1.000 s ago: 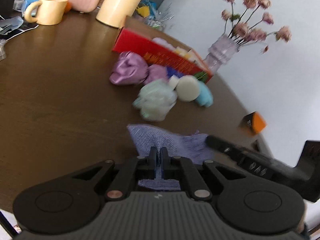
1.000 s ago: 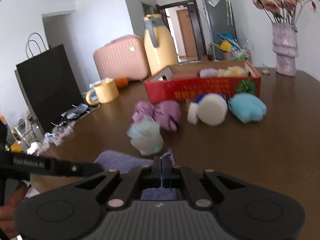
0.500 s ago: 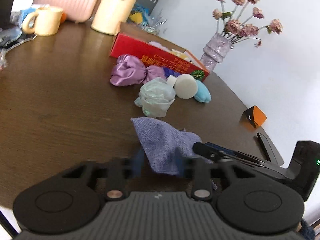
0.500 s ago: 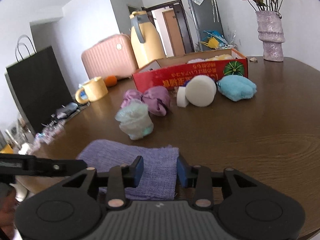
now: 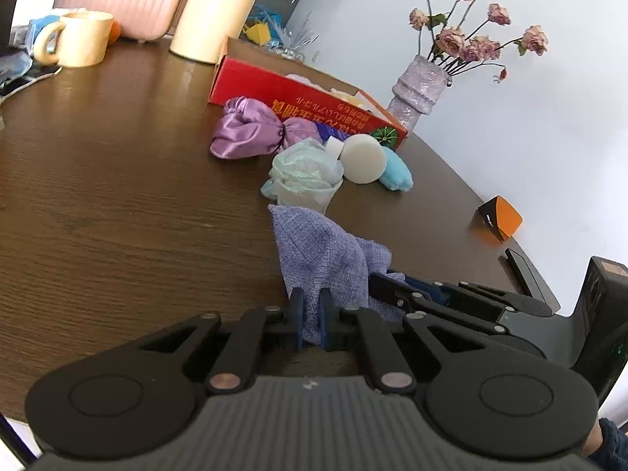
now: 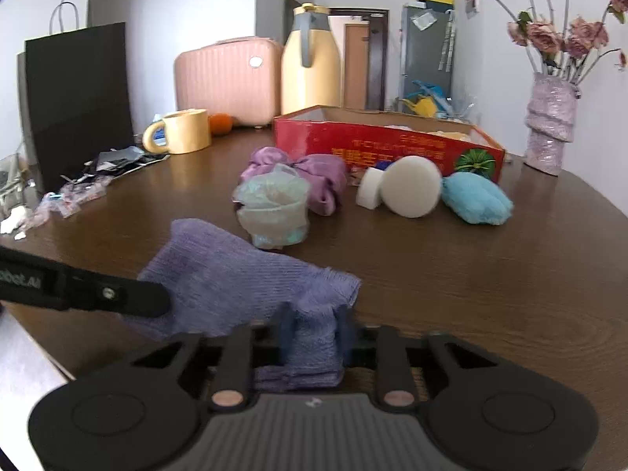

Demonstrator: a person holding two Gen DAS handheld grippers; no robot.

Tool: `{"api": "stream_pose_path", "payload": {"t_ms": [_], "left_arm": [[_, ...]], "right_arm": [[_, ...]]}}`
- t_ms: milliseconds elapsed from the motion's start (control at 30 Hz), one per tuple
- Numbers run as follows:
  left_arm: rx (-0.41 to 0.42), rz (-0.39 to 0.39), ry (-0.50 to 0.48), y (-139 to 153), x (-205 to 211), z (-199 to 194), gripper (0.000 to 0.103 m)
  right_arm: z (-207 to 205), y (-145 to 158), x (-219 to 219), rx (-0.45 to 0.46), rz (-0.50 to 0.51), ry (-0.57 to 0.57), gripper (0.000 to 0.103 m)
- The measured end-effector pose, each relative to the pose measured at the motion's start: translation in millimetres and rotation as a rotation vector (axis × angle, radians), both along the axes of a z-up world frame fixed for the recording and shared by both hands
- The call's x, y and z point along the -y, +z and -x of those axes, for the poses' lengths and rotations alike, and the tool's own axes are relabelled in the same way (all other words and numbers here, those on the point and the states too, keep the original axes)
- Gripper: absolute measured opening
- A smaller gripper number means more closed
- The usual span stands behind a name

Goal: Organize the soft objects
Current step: 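Carry the washcloth into the box and open both grippers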

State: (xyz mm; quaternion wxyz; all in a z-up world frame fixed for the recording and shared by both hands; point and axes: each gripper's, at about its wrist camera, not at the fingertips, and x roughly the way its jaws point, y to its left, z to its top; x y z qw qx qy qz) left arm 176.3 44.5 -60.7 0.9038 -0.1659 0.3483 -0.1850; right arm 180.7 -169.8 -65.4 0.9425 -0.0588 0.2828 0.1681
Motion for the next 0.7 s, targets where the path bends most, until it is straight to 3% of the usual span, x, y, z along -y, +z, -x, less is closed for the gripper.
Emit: {"api": "stream_pose_path", "payload": {"t_ms": [133,200,300,400,533,600,700], "left_arm": [[0.083,0.001,-0.043,16,2,5,0.008],[0.116,0.033,-0.062,30,1,-1,0.007],[0.165,0.064,-0.075,64,-2,-30,0.007],[0.222,0.047,-0.082,105,3,-82,0.008],[0.156,-0.019,-0.025,130,11,-195,0.008],[0.091,-0.075,0.012,128,19,-258,0.008],[0.008,-0.167,0.047,109,29,-328,0.008]], "right_arm": [[4,3,-3,0.003,0.001,0.016,0.007],[6,13,4,0.006,-0.054,0.016,0.007],[5,44,13,0.075,-0.096,0.000,0.008],[-22,82,20,0.128,-0.118,0.024,0.008],[-104,132,14,0.183,-0.093,0.037,0.008],[-163,147,5,0.135,-0.092,0.050,0.008],[-250,147,-12,0.040,-0.057,0.039,0.008]]}}
